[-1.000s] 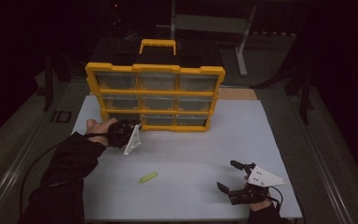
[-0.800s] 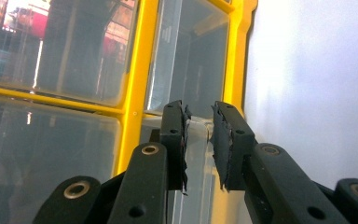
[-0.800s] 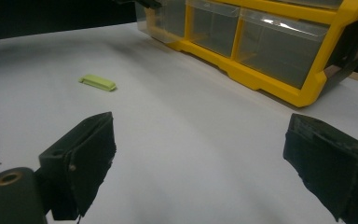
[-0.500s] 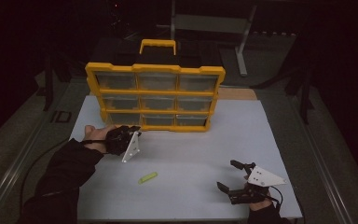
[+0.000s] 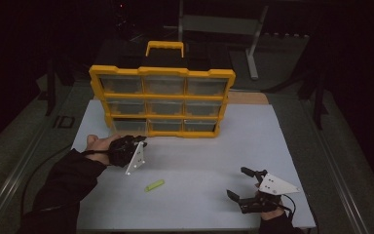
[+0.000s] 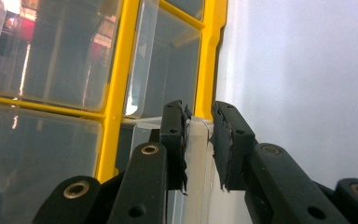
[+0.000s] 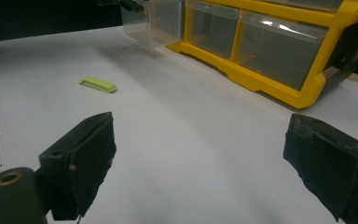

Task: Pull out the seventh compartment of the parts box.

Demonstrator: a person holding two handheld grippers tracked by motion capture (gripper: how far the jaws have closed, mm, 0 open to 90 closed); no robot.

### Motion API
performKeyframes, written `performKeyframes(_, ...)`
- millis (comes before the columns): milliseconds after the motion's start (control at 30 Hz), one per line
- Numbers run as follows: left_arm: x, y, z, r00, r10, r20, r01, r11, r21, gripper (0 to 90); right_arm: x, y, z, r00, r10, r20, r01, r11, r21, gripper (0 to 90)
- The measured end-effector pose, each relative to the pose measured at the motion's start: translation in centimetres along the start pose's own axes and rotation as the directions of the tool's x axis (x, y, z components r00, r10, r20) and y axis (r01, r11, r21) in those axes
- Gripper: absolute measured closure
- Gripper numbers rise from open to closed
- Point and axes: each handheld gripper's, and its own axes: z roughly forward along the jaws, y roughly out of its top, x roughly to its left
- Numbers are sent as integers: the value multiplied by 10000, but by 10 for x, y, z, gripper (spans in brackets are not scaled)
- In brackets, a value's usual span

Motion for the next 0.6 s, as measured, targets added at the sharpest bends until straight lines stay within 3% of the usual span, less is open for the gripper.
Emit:
performKeyframes(133, 1, -3, 0, 9996, -183, 235, 187, 9997, -168, 740, 1, 0, 1, 10000, -58, -32, 58, 10000, 28, 90)
performKeyframes(267, 1, -2, 0, 9998, -33, 213, 35, 9999, -121, 740, 0, 0, 0, 10000, -59, -23, 59, 10000, 7, 90)
performKeyframes(400, 2, -3, -1, 9992, -242, 311, 246, 9996, -140, 740, 0, 0, 0, 10000, -57, -27, 57, 10000, 22, 90)
performKeyframes(600, 2, -5, -3, 9992, -170, 357, 176, 9997, -162, 740, 0, 0, 0, 10000, -31, 3, 31, 10000, 6, 90)
